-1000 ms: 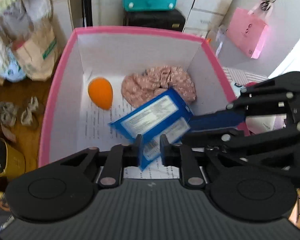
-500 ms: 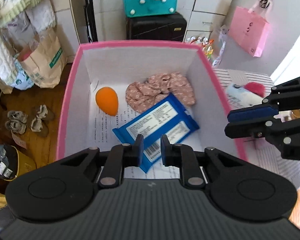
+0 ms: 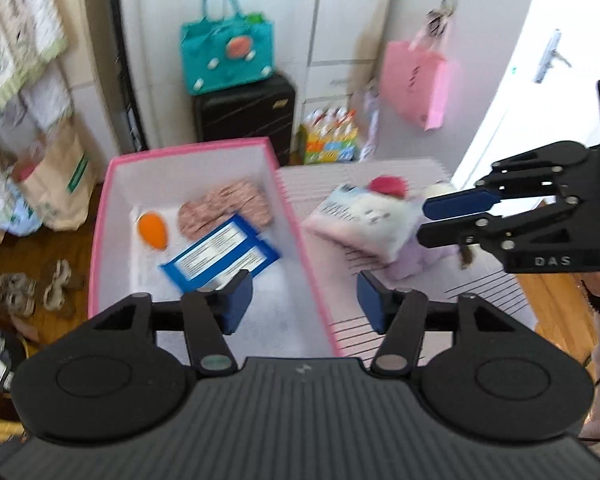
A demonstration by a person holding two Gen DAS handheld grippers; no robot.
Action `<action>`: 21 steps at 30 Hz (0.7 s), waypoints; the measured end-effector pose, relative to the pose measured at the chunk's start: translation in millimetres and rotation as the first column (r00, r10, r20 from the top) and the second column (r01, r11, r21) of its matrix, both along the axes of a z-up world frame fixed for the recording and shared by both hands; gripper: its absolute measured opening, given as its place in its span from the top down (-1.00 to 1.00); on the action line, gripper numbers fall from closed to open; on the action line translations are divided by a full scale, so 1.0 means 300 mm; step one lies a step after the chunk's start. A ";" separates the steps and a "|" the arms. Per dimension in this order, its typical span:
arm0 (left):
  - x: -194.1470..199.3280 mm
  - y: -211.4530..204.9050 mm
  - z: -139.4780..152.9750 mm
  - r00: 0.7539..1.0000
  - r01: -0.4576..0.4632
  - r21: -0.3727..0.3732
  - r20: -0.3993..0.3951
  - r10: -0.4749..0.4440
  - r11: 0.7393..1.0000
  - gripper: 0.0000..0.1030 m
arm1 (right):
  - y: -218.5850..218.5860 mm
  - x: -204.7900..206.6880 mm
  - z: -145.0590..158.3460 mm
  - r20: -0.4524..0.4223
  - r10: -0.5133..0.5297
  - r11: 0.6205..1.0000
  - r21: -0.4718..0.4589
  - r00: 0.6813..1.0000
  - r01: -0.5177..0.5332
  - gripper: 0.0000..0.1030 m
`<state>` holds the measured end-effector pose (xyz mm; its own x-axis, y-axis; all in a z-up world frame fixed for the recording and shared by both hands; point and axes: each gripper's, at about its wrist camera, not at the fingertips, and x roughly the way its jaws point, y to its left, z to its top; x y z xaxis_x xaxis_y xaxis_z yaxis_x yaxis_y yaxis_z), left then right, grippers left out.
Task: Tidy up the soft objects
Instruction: 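Withdraw left tool from the box toward the plush toys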
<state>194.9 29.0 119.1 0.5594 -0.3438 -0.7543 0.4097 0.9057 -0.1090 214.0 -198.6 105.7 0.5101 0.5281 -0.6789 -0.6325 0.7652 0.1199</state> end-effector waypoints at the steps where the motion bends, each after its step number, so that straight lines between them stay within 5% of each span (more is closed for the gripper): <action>1: -0.022 -0.016 0.012 1.000 0.008 -0.010 0.021 -0.008 1.000 -0.22 | -0.024 -0.016 0.008 0.014 -0.002 1.000 0.002 1.000 0.002 0.45; 5: -0.101 -0.068 0.031 0.994 0.049 -0.123 0.107 -0.036 0.991 -0.39 | -0.113 -0.048 0.014 0.037 -0.037 0.999 0.024 0.999 0.036 0.32; 12: -0.116 -0.180 -0.028 0.992 0.045 -0.222 0.126 -0.017 0.974 -0.40 | -0.249 -0.023 -0.069 -0.010 -0.147 0.988 0.046 0.989 0.147 0.13; 17: -0.103 -0.262 -0.100 0.990 0.017 -0.217 0.142 0.015 0.976 -0.40 | -0.335 0.039 -0.182 -0.090 -0.193 0.976 0.085 0.977 0.200 0.08; 21: -0.090 -0.343 -0.169 0.983 -0.013 -0.134 0.181 0.037 0.991 -0.40 | -0.376 0.111 -0.272 -0.163 -0.211 0.965 0.120 0.964 0.232 0.08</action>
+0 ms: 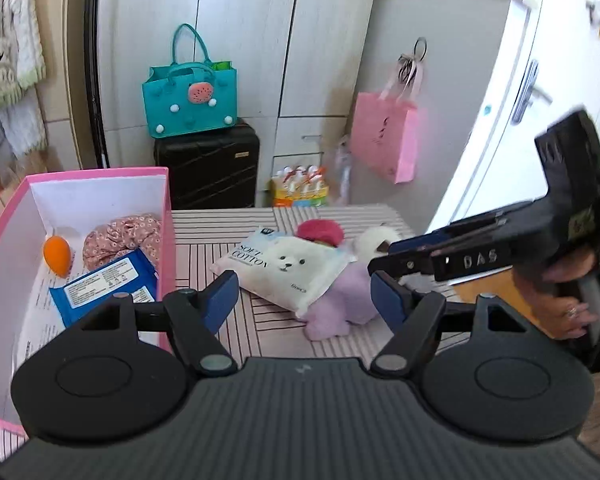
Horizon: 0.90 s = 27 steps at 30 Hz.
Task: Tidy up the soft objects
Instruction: 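Withdraw left tool from the box toward the plush toys, then lower right tool onto the white SOFT COTTON pouch edge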
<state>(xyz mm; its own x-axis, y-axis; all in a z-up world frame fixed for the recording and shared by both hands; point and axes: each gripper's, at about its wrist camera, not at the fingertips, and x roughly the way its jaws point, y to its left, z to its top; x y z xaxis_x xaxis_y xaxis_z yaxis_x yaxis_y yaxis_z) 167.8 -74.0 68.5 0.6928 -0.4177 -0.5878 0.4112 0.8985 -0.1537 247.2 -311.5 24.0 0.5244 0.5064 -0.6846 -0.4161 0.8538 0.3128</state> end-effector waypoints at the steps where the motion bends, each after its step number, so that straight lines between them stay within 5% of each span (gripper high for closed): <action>1: 0.009 -0.021 -0.022 1.000 -0.001 0.015 0.001 0.001 1.000 -0.40 | -0.007 0.015 -0.018 -0.010 -0.002 1.000 0.011 1.000 0.002 0.08; 12: 0.152 -0.122 -0.256 0.993 -0.038 -0.008 -0.109 0.037 0.999 -0.27 | -0.024 0.076 -0.101 -0.046 -0.008 0.999 0.043 0.999 0.010 0.08; 21: 0.188 -0.120 -0.334 0.989 -0.070 -0.069 -0.133 0.060 0.995 0.77 | 0.010 0.113 -0.142 -0.086 0.014 0.997 0.081 0.996 -0.007 0.08; 27: 0.190 -0.097 -0.346 0.988 -0.067 -0.140 -0.146 0.046 0.988 0.93 | 0.035 0.120 -0.170 -0.122 0.002 0.996 0.093 0.993 0.009 0.08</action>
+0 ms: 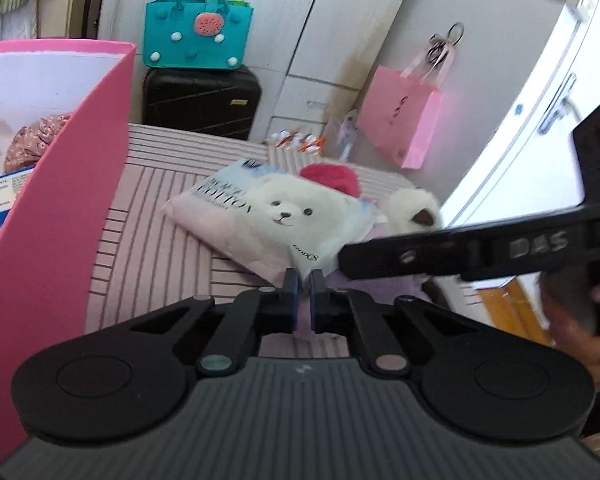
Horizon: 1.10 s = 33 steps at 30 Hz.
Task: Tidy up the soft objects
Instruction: 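Lower right tool onto the white SOFT COTTON pouch edge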
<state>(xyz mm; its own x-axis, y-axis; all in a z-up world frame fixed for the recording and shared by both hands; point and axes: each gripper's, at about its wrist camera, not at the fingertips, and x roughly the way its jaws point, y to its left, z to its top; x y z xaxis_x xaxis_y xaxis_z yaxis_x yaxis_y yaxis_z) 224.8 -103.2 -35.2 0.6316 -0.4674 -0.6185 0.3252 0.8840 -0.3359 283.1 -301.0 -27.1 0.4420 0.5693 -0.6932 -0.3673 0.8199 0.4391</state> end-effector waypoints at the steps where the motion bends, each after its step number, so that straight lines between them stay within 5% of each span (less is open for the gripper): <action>1: -0.006 0.007 0.004 1.000 0.007 -0.024 0.004 -0.007 1.000 0.95 | 0.003 0.000 -0.005 -0.008 -0.003 1.000 0.005 1.000 0.004 0.08; 11: -0.047 0.006 0.003 0.999 0.038 -0.077 0.000 -0.038 0.996 0.98 | 0.025 0.016 -0.051 -0.045 -0.088 0.995 0.052 0.995 0.091 0.02; 13: -0.064 -0.011 0.007 0.999 0.048 -0.045 0.018 -0.047 0.998 0.98 | 0.036 0.008 -0.058 -0.025 -0.098 0.994 0.046 0.995 0.099 0.19; 15: -0.077 -0.019 0.011 0.998 0.060 -0.032 0.027 -0.059 0.998 1.00 | 0.052 -0.006 -0.055 0.027 -0.072 0.997 0.009 0.997 0.072 0.62; 23: -0.122 0.013 0.053 0.993 0.118 -0.018 -0.026 -0.119 0.993 0.91 | 0.037 -0.108 0.001 0.101 0.007 0.999 -0.050 0.995 -0.002 0.72; 28: -0.136 0.053 0.071 0.995 0.100 -0.023 -0.018 -0.100 0.995 0.37 | -0.011 -0.170 0.021 0.117 0.009 0.995 -0.102 0.993 0.003 0.72; 33: -0.102 0.059 0.037 0.999 0.038 0.040 -0.022 -0.037 0.998 0.30 | -0.041 -0.195 0.011 0.134 0.008 0.987 -0.159 0.991 0.013 0.72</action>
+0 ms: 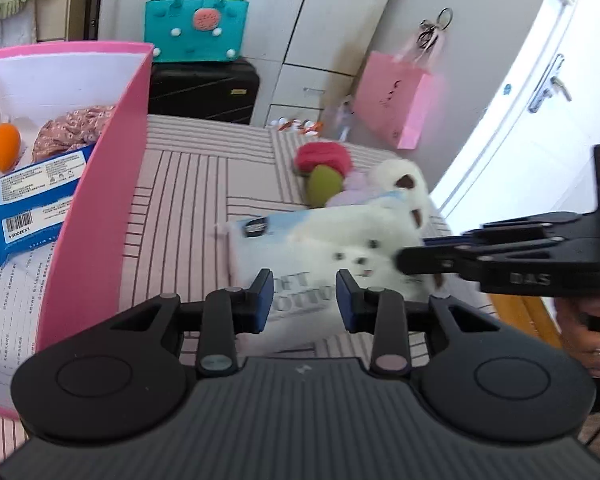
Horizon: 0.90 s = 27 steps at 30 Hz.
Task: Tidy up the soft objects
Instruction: 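Lower right tool onto the white SOFT COTTON pouch edge, then close right tool on the pouch edge and lift it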
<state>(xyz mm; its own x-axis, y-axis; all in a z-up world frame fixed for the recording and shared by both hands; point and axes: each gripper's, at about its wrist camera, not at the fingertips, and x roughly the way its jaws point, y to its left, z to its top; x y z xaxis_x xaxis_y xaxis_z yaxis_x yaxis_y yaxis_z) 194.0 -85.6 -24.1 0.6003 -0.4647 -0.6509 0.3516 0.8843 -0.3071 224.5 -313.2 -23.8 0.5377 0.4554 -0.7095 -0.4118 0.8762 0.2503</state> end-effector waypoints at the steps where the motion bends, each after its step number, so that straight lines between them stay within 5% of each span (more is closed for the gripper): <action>1: 0.010 -0.001 -0.010 1.000 -0.003 0.005 -0.007 0.003 1.000 0.20 | -0.007 0.001 -0.005 0.000 -0.006 1.000 -0.006 1.000 0.006 0.72; 7: 0.056 0.002 -0.067 0.997 -0.040 0.000 -0.066 0.040 0.999 0.07 | -0.027 0.008 -0.037 -0.009 -0.024 1.000 -0.007 1.000 0.024 0.72; 16: 0.067 0.020 -0.103 0.990 -0.092 -0.132 -0.118 0.077 0.987 -0.31 | -0.025 0.009 -0.036 -0.001 -0.012 1.000 -0.003 1.000 0.012 0.72; 24: 0.053 0.013 -0.119 0.991 -0.096 -0.142 -0.109 0.081 0.985 -0.27 | -0.032 0.006 -0.043 -0.002 -0.023 1.000 0.009 1.000 0.023 0.72; 27: 0.047 0.013 -0.121 0.990 -0.118 -0.143 -0.098 0.104 0.983 -0.04 | -0.028 0.016 -0.048 0.001 -0.023 1.000 0.001 1.000 0.023 0.71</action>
<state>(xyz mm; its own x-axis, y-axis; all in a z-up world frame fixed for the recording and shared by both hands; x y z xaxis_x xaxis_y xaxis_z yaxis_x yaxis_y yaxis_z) 208.2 -81.6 -60.4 0.5957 -0.4938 -0.6335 0.2187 0.8586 -0.4636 229.2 -321.6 -38.2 0.5489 0.4434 -0.7086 -0.3917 0.8853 0.2506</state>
